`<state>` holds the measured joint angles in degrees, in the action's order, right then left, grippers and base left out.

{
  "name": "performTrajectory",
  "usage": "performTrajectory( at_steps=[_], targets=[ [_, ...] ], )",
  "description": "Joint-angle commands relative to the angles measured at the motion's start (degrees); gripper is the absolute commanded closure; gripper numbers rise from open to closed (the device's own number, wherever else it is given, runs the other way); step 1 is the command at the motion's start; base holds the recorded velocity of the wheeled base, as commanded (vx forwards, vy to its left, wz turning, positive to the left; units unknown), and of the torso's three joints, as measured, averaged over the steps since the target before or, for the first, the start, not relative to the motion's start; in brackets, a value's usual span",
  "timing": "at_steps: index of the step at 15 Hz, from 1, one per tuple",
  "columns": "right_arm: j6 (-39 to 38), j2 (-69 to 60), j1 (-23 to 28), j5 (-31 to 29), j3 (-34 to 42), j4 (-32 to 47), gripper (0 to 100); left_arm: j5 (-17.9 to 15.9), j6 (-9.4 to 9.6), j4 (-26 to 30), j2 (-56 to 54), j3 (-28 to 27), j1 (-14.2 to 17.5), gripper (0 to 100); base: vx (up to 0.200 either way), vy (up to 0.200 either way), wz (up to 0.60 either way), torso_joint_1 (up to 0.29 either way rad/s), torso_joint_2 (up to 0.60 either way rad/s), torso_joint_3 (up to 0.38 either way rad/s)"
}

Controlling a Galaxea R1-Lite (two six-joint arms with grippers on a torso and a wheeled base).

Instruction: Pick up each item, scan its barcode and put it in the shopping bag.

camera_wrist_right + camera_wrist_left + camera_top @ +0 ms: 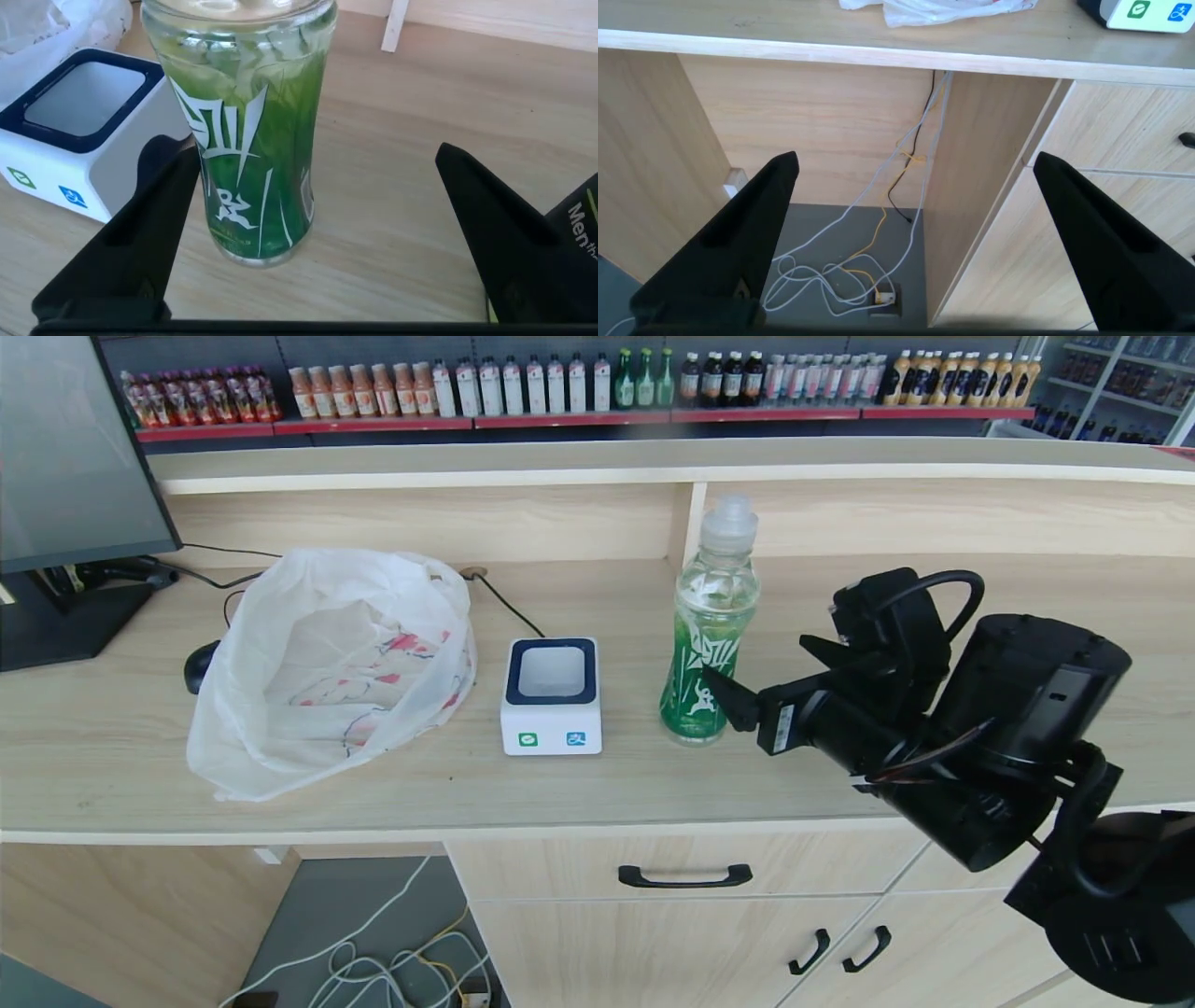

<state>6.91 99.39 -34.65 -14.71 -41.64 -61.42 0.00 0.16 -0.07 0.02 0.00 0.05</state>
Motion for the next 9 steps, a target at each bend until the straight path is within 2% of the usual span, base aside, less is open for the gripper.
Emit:
performTrajectory(
  at_steps=[1,9],
  targets=[
    [0.03,1.16,-0.07,-0.40,-0.28,-0.02,0,0.00,0.02,-0.01,-0.02,0.00,0.04,0,0.000,0.000,0.00,0.000,0.00,0.000],
    [0.12,4.50,-0.07,-2.25,-5.03,0.07,0,0.00,0.02,-0.01,-0.02,0.00,0.04,0,0.000,0.000,0.00,0.000,0.00,0.000]
  ],
)
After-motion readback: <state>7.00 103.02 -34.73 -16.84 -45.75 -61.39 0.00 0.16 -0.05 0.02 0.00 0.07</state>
